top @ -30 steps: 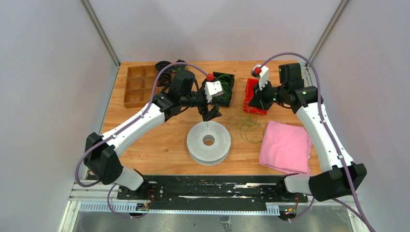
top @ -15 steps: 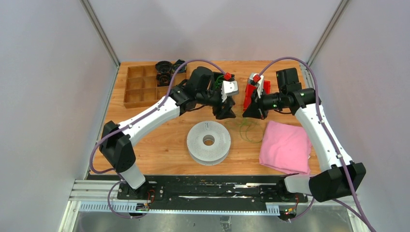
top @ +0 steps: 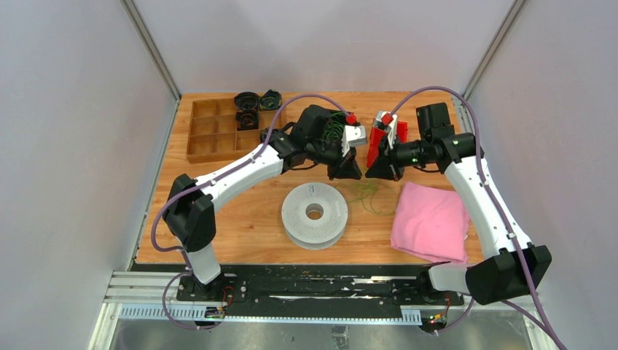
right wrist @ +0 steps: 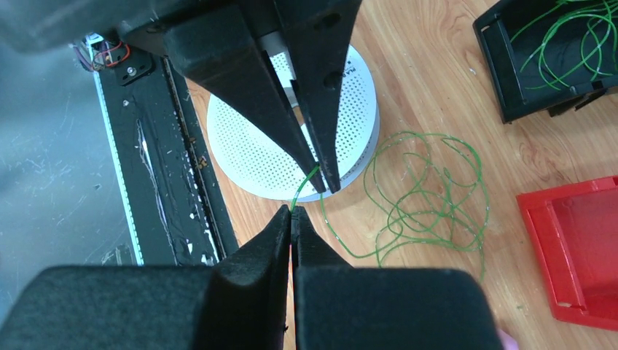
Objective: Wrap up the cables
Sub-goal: Adjust the cable at the center of the board.
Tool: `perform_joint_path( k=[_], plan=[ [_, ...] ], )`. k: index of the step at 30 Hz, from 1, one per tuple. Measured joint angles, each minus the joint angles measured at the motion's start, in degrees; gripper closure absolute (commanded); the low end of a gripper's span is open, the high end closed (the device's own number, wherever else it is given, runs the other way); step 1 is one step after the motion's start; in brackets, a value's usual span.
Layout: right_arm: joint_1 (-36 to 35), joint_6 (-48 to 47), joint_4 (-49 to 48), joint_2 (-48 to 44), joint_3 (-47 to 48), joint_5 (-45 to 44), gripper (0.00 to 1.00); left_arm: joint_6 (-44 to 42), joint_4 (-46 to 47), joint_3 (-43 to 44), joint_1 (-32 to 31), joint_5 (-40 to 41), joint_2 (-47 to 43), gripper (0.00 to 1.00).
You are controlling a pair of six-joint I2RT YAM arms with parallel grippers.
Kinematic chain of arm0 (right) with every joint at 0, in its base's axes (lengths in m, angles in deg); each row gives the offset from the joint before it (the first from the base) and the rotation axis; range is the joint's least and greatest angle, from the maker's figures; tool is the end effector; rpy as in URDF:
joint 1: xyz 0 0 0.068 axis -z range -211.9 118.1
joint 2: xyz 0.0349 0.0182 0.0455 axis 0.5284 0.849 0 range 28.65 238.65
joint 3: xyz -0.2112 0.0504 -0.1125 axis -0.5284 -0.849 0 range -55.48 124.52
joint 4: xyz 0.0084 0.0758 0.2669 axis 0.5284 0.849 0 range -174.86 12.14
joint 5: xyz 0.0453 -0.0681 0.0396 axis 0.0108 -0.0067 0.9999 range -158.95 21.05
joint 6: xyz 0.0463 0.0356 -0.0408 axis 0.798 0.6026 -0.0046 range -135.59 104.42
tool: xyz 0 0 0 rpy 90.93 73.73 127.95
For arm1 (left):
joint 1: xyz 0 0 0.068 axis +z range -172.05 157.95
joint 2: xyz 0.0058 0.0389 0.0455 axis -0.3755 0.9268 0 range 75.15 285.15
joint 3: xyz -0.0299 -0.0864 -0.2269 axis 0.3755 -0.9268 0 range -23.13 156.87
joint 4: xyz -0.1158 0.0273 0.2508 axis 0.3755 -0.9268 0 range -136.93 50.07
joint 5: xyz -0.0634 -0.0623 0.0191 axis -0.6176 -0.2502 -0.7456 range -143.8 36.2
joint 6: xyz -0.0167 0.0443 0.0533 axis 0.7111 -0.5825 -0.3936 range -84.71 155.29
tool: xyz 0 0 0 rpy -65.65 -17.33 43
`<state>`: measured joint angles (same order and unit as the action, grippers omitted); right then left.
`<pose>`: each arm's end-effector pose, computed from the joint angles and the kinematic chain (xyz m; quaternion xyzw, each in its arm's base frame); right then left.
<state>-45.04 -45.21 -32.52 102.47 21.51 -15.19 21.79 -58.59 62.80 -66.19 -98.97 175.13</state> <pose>0.2658 0.1106 0.3312 -0.4516 0.7209 0.3748 0.3687 0.2771 -0.3270 0.2769 0.5519 0.6212 -0.4420 0.3379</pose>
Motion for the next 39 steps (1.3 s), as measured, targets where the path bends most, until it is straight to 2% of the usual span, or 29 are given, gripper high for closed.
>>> perform_joint_path(
  k=[3,7,13,15,25,31,39],
  plan=[
    [0.0,0.5,0.0,0.0,0.07,-1.25,0.99,1.9,0.5,0.0,-0.02,0.04,0.04,1.0],
    [0.04,3.08,-0.04,0.61,1.42,-4.46,0.78,5.7,2.62,-0.46,-0.02,1.68,-0.24,1.0],
    [0.15,7.43,-0.59,1.53,5.64,-9.22,0.47,15.98,9.55,-5.6,0.04,5.57,-5.01,1.0],
    [0.33,8.26,-1.31,1.4,6.95,-10.43,0.43,19.45,11.54,-6.69,0.35,6.86,-6.62,1.0],
    [0.37,12.15,-7.87,-2.86,6.23,-12.59,0.38,44.15,23.67,-11.91,6.38,10.25,-8.98,1.0],
    [-0.15,14.12,-13.84,-6.6,0.85,-11.54,0.41,53.42,28.65,-13.99,7.02,10.43,-8.96,1.0],
    [-6.45,15.5,-21.99,-4.79,-5.9,-11.26,0.47,60.15,35.3,-16.79,7.06,9.73,-8.98,1.0]
  ],
)
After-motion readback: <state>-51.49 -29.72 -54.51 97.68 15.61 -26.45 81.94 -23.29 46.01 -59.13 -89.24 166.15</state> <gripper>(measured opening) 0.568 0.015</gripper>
